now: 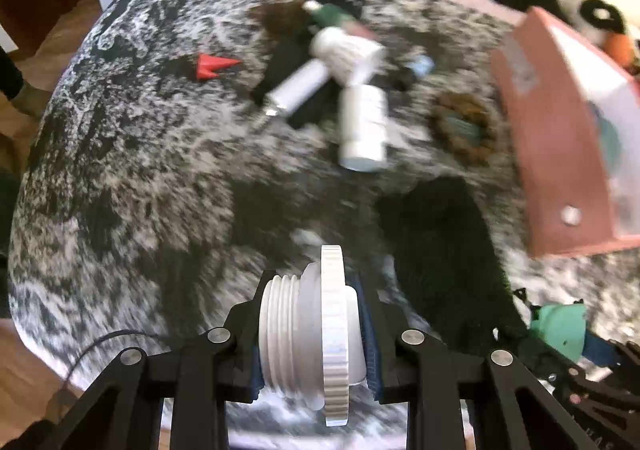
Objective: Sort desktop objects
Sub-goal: 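Carry the teal case and white cap into the pink box and open both tools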
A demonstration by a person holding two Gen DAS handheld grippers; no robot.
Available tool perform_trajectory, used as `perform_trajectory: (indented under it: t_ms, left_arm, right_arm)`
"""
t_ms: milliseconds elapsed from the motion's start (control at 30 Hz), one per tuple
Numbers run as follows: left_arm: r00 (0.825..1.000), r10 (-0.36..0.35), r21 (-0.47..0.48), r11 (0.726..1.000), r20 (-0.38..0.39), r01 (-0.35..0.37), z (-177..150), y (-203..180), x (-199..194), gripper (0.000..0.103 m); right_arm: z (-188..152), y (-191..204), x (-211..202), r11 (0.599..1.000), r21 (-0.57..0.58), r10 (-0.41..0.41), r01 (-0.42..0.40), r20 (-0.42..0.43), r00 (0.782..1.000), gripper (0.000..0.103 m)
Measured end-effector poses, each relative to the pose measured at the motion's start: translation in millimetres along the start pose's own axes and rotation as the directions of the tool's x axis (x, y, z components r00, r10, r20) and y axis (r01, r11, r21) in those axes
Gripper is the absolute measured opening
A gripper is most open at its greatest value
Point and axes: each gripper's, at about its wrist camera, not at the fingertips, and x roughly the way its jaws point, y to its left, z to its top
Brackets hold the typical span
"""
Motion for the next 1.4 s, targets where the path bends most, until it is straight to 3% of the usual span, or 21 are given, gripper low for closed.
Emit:
perform_trajectory:
  t_ms: [300, 533, 667, 800, 967, 1033, 1067, 1100, 1167, 1400]
  left_arm:
    - [0.99, -0.141, 0.084, 0.986, -0.003, 0.141, 7, -113, -72, 0.031]
    - [0.966, -0.247, 0.163, 0.959, 0.072, 0.233, 62, -218, -110, 0.031]
    - [0.957, -0.261, 0.233, 0.946, 0.128, 0.227, 99, -287, -95, 0.031]
    - [0.966, -0.232, 0.291, 0.938, 0.116, 0.19, 124, -346, -35, 0.031]
    - [0.989, -0.119, 0.344, 0.935, 0.085, 0.083, 135, -384, 43, 0.033]
    - [0.995, -0.073, 0.341, 0.939, 0.075, 0.043, 137, -387, 63, 0.051]
    - [0.995, -0.06, 0.334, 0.942, 0.075, 0.032, 137, -387, 68, 0.067]
    - [0.996, -0.053, 0.33, 0.944, 0.078, 0.024, 136, -386, 70, 0.073]
    - [0.993, -0.044, 0.331, 0.944, 0.107, 0.006, 133, -384, 66, 0.074]
    - [0.99, -0.044, 0.302, 0.953, 0.133, 0.002, 123, -352, 31, 0.079]
  right_arm:
    - [-8, -46, -152, 0.999, -0.021, 0.03, -0.029, 0.094, 0.995, 0.062]
    - [29, -112, -249, 1.0, 0.019, -0.014, 0.01, 0.238, 0.971, 0.062]
    - [60, -153, -270, 0.997, 0.037, -0.076, 0.068, 0.319, 0.945, 0.062]
    - [101, -210, -242, 0.989, 0.077, -0.148, 0.129, 0.354, 0.923, 0.062]
    - [143, -267, -164, 0.982, 0.127, -0.176, 0.142, 0.308, 0.935, 0.062]
    - [157, -285, -127, 0.984, 0.132, -0.155, 0.121, 0.281, 0.947, 0.063]
    - [162, -289, -114, 0.984, 0.128, -0.153, 0.122, 0.265, 0.952, 0.064]
    - [165, -293, -104, 0.981, 0.132, -0.172, 0.143, 0.248, 0.953, 0.066]
    - [170, -297, -92, 0.975, 0.133, -0.208, 0.18, 0.237, 0.949, 0.083]
    - [156, -273, -114, 0.969, 0.074, -0.248, 0.236, 0.287, 0.925, 0.088]
